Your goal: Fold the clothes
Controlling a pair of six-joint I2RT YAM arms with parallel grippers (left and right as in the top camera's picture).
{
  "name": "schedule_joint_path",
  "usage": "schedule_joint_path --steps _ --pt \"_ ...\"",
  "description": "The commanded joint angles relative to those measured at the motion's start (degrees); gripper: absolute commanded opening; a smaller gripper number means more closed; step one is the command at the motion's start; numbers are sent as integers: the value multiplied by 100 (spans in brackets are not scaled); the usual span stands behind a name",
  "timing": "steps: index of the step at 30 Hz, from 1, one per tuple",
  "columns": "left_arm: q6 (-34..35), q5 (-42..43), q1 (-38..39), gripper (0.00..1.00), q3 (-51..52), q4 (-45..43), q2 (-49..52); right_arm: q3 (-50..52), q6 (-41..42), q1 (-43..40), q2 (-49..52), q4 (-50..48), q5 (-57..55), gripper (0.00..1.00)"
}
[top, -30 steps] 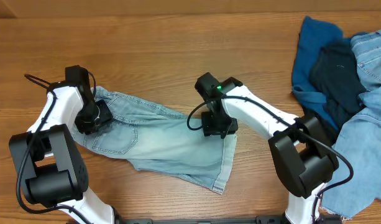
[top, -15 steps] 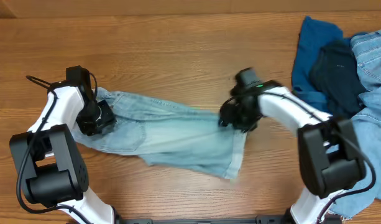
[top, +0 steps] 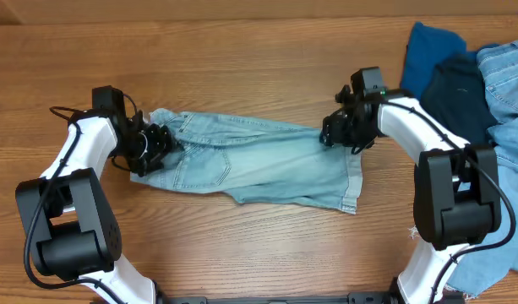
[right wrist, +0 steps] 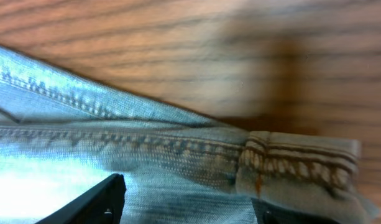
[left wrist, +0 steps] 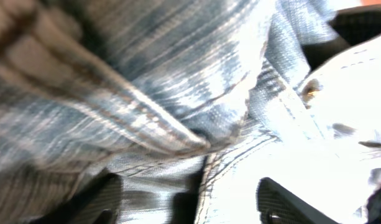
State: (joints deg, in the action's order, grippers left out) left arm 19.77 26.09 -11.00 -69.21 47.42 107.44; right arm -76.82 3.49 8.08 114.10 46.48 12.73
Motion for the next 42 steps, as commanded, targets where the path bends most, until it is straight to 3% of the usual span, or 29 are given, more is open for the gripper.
schedule_joint_path --steps 1,5,9,10,14,17,20,23,25,37,42 --pt "0 835 -59 79 22 -428 105 -688 -400 -173 79 503 -671 73" --pt "-11 1602 -57 77 22 -892 105 -1443 -393 -142 -33 1510 -520 73" --pt "-4 1792 -57 77 20 -1259 105 -1786 -398 -31 -505 2428 457 80" --pt "-11 1792 -57 77 20 -1325 105 -1786 -402 66 -660 2787 557 72" --pt "-317 1781 -59 72 9 -1794 103 -1716 -393 317 -671 3091 535 70" --pt "-507 1517 -140 72 -155 -1932 96 -1716 -192 315 -673 3250 354 80" --pt "-839 1268 -214 73 -382 -1757 57 -1716 -157 157 -673 3388 258 84" --pt "-1261 179 -254 78 -636 -1276 39 -1716 -227 -114 -673 3729 282 100" --pt "-1318 -396 -254 81 -632 -1165 44 -1716 -227 -205 -673 3960 280 100" --pt "-1880 -876 -247 84 -448 -1320 105 -1320 -238 -697 -673 3580 688 100" --pt "-2120 -822 -245 79 -354 -1469 271 -955 -245 -715 -673 3366 688 100"
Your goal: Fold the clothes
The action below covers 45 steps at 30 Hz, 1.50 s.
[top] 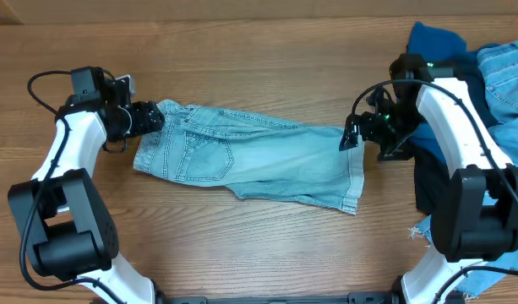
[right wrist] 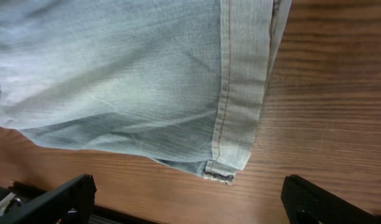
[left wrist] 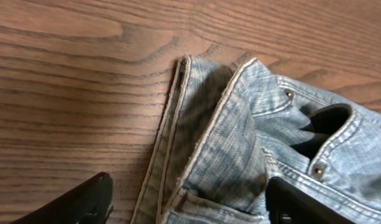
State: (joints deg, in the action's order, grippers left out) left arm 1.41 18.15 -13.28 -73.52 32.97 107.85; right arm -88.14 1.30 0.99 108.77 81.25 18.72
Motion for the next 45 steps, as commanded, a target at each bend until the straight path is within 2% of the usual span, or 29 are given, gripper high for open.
schedule_joint_path --steps 1,9,10,14,15,16,19,26,30,33,40,45 --pt "-334 120 -15 78 76 -20 339 245 -24 -7 -140 -155 92 100" --pt "-614 1596 87 79 76 9 1482 302 -24 -7 -140 -168 90 100" --pt "-693 1762 101 76 76 17 1506 302 -24 -7 -140 -170 92 100" --pt "-767 2046 87 43 74 48 1504 302 -24 -7 -140 -170 92 100" --pt "-769 2044 72 9 66 90 1504 302 -24 -7 -140 -173 90 100" --pt "-761 2046 15 4 39 136 1502 302 -24 -7 -140 -175 90 100" --pt "-599 2033 -240 4 -173 396 1434 302 -26 -7 -140 -210 87 100" --pt "-393 1991 -1329 4 -1574 1958 662 302 -24 -7 -140 -258 90 100" --pt "-142 1154 -1558 4 -2037 2319 129 302 -24 -7 -140 -256 90 100" --pt "66 400 -1567 4 -2345 2516 -216 302 -24 -7 -140 -254 90 100" --pt "291 -74 -1394 4 -2695 2682 -835 302 -24 -4 -140 -251 92 100" --pt "398 -1025 -933 4 -2717 2704 -1058 302 -24 -2 -140 -251 267 100"
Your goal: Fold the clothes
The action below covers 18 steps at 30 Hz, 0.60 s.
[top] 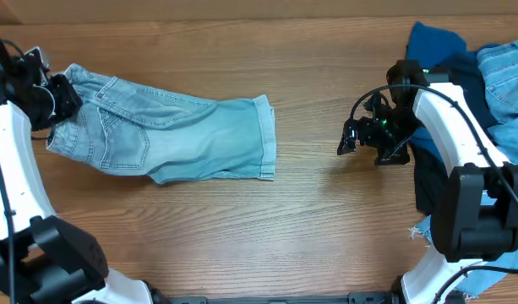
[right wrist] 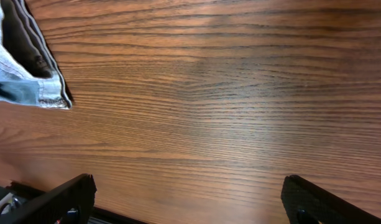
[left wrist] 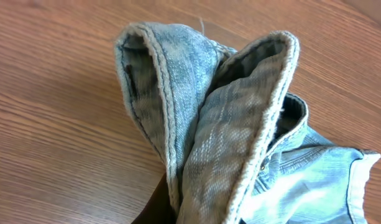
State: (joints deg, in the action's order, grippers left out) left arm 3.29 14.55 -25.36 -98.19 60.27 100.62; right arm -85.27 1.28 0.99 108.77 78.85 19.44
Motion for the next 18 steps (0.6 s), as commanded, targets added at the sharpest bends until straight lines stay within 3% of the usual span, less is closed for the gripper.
schedule_joint_path --steps 1,11,18 --pt "258 -852 459 4 -249 -26 -337 15 -22 7 -140 -13 236 100" --pt "319 -2865 3143 4 -247 -83 -243 15 -22 289 -140 -15 236 100" --pt "459 -3021 4273 5 -247 -98 590 15 -20 457 -140 28 234 100"
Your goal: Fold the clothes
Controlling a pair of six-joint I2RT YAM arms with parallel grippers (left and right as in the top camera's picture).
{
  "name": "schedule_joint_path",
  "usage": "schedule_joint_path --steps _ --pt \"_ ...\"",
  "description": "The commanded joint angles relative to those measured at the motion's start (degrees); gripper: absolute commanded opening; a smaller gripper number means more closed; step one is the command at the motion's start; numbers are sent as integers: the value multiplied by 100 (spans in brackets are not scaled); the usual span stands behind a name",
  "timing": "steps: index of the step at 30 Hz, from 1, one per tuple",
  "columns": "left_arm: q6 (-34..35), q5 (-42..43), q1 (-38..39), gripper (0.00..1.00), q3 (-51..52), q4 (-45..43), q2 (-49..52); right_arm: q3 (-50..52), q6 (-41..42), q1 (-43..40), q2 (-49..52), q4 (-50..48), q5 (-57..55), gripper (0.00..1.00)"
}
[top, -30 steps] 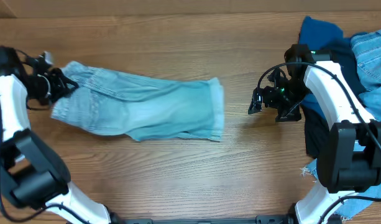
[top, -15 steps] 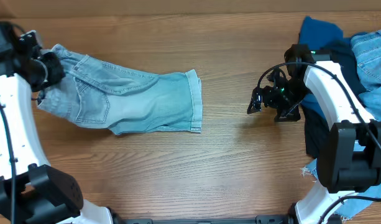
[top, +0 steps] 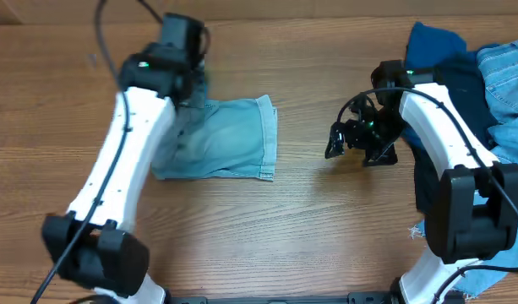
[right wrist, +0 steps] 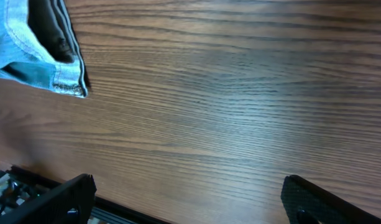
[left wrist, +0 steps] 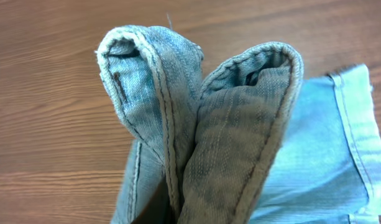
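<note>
The light-blue denim shorts lie left of the table's middle, doubled over on themselves. My left gripper hangs above their far left part and is shut on the waistband, which stands up in two bunched loops in the left wrist view; its fingers are hidden under the cloth. My right gripper is open over bare wood to the right of the shorts, apart from them. The shorts' leg hem shows at the top left of the right wrist view, and the right fingers are spread wide.
A pile of other clothes, dark blue and denim, lies at the table's right edge behind the right arm. The left arm stretches diagonally over the table's left part. Wooden table spreads around the shorts.
My left gripper, which held the waistband at the table's far left, is now above the shorts' middle. The shorts lie doubled over and shorter. My right gripper has shifted slightly to the left.
Both grippers were first at the two ends of the shorts, spread mid-table. Then both stood open just off the ends. Later the left one held the waistband at the far left, the shorts having shifted left. Now the waistband is over the legs.
</note>
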State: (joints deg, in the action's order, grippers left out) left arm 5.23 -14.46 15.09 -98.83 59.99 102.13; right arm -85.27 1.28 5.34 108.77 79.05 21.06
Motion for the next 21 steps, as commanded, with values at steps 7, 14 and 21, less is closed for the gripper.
schedule_joint_path --steps 7,14,21 --pt "470 -118 739 4 -184 -116 1220 15 -22 22 -140 -46 70 100" --pt "1432 -1244 654 4 -256 55 1182 15 -28 22 -140 -63 44 100" --pt "2358 -2037 481 4 -271 -74 833 15 -114 22 -140 -122 46 100"
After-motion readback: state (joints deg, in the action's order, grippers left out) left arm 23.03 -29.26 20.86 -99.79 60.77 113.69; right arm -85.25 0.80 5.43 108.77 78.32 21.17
